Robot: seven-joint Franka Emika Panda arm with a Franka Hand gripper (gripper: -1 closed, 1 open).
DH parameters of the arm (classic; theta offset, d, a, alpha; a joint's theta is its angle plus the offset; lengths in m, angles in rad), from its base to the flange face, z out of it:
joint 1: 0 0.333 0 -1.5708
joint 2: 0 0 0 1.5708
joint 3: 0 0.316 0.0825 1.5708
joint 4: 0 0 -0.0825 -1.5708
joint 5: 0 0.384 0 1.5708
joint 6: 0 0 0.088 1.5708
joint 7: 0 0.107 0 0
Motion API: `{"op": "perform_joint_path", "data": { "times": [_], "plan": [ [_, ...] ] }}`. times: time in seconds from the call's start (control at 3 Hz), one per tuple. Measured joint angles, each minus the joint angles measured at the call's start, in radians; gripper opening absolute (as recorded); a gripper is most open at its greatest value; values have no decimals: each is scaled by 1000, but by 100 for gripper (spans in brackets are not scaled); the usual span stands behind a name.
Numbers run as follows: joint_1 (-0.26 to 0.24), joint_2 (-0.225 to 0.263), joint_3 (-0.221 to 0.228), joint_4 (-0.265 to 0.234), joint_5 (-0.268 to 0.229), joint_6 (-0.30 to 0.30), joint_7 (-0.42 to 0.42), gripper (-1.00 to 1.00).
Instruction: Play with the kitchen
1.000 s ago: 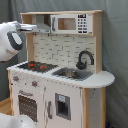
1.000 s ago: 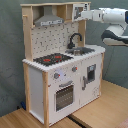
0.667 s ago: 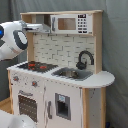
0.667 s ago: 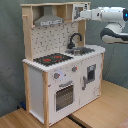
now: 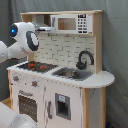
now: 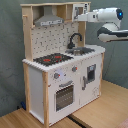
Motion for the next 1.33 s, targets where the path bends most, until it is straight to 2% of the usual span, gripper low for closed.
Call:
{"op": "perform_joint_path", "data": {
  "times": [0.33,0.67,1.0,1.33],
  "plan": [
    [-41,51,-35,0,0,25,-66,100],
    [-56,133,-43,25,0,68,-120,100],
    [-50,188,13,75,0,83,-144,100],
    [-50,188,13,75,0,84,-144,-100]
  ]
}}
